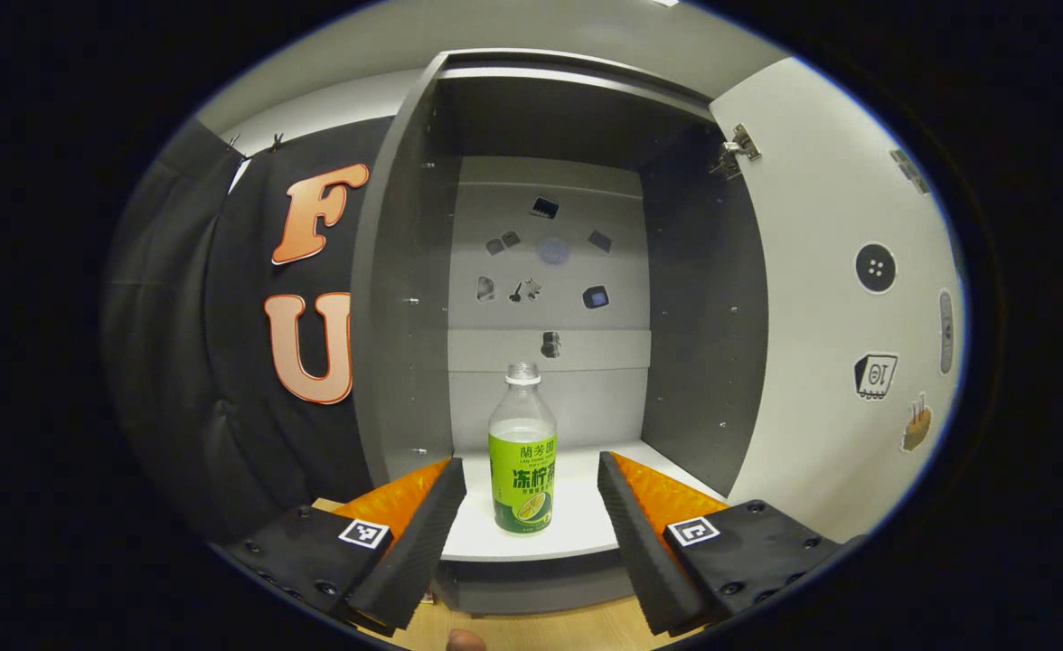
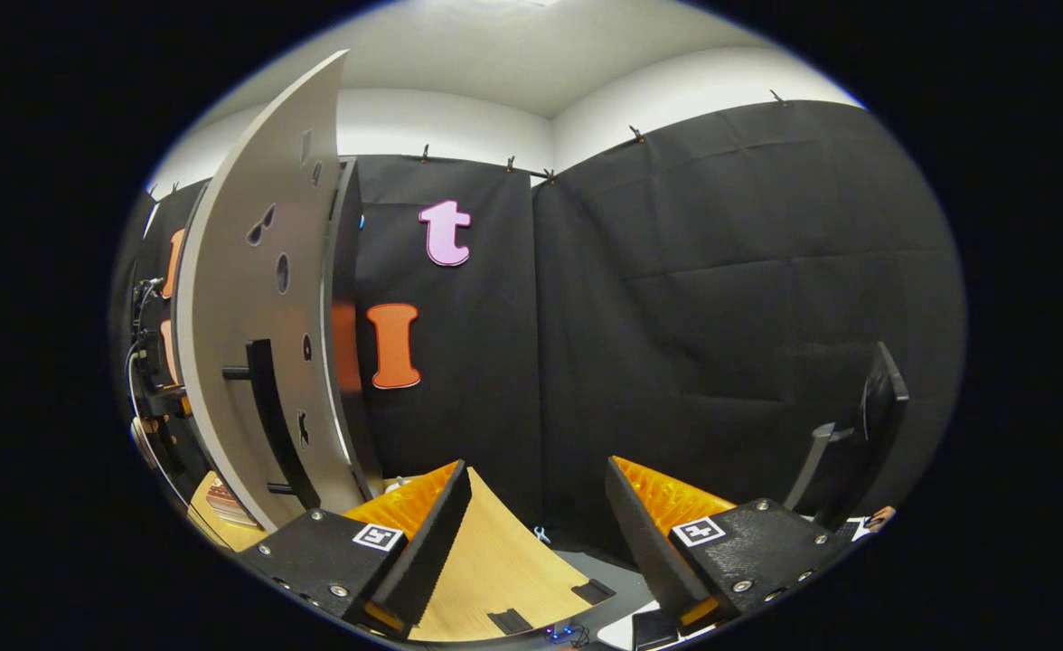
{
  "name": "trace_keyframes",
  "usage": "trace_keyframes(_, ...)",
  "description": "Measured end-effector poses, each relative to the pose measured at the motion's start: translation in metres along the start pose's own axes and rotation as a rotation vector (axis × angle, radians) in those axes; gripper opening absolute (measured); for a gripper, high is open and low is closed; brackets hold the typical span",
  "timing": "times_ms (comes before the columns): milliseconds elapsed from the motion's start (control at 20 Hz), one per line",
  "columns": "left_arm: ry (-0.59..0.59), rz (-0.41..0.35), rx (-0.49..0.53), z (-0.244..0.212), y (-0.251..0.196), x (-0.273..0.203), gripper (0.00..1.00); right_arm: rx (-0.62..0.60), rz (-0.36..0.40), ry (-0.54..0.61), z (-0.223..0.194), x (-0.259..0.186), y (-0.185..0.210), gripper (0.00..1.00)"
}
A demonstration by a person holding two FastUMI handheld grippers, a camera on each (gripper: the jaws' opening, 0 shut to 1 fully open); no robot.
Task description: Open the cabinet door with the right hand, grasp the bottle in the cabinet with the left hand and place it on the coaster, then close the cabinet door with the right hand.
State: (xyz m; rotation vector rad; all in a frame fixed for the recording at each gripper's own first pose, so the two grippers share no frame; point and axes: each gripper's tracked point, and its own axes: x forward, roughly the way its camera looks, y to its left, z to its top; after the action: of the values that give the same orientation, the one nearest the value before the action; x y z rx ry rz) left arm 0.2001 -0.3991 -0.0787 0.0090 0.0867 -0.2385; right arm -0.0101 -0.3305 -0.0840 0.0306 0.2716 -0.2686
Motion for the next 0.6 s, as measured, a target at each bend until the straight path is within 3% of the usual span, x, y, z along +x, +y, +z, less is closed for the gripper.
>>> trace_keyframes(250,0.035,0.008,-0.001,-0.012,0.000,0.038,0.96,0.009,-0.032,0.015,-0.009,0.008,-0.008,0.93)
trace_keyframes(300,0.040,0.014,0.004,-0.012,0.003,0.044,0.96,0.010,-0.036,0.020,-0.011,0.008,-0.009,0.98)
trace_keyframes(350,0.048,0.022,0.006,-0.016,0.005,0.053,0.96,0.013,-0.040,0.024,-0.013,0.011,-0.010,0.93)
trace_keyframes(500,0.069,0.037,-0.013,-0.020,0.011,0.075,0.96,0.024,-0.045,0.039,-0.017,0.016,-0.010,0.93)
trace_keyframes(600,0.077,0.038,-0.031,-0.021,0.014,0.086,0.96,0.025,-0.049,0.049,-0.022,0.019,-0.012,0.97)
